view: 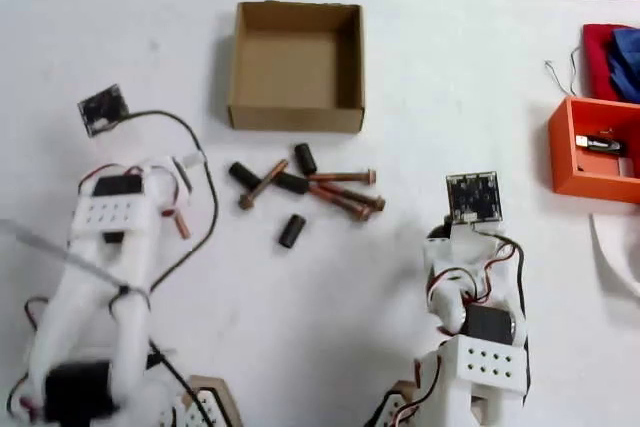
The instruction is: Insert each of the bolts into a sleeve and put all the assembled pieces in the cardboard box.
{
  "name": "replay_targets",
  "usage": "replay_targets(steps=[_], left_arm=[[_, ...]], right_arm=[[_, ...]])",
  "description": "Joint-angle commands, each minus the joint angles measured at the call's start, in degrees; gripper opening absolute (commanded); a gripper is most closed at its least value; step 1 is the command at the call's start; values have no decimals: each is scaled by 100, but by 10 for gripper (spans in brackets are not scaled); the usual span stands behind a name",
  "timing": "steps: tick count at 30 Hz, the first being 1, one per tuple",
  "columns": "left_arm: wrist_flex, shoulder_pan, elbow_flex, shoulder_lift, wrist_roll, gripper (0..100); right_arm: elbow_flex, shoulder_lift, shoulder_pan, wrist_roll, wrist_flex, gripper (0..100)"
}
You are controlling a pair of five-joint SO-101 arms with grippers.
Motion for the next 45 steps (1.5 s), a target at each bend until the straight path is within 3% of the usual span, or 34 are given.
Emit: replay_targets(steps=[1, 2, 4, 12, 20, 27, 43, 45], left_arm=[[501, 62, -40, -835, -2207, 28], [422, 97, 4, -870, -2796, 28], [308, 202, 101, -800, -3156, 27], [510, 193, -497, 1064, -3147, 24], [1899, 237, -2475, 2629, -3209, 30], [2145, 229, -2791, 3499, -3596, 196], [1934, 237, -3266, 4044, -3604, 161], [2031, 237, -3240, 4044, -3604, 106]], right_arm=[[-123, -119, -48, 0, 4, 23], [-123, -119, -48, 0, 4, 23], [-123, -119, -48, 0, 4, 23], [-123, -119, -48, 0, 4, 23], [-123, -119, -48, 0, 4, 23], [-123, -127, -48, 0, 4, 23], [-123, -127, -48, 0, 4, 23], [-123, -127, -40, 0, 4, 23]])
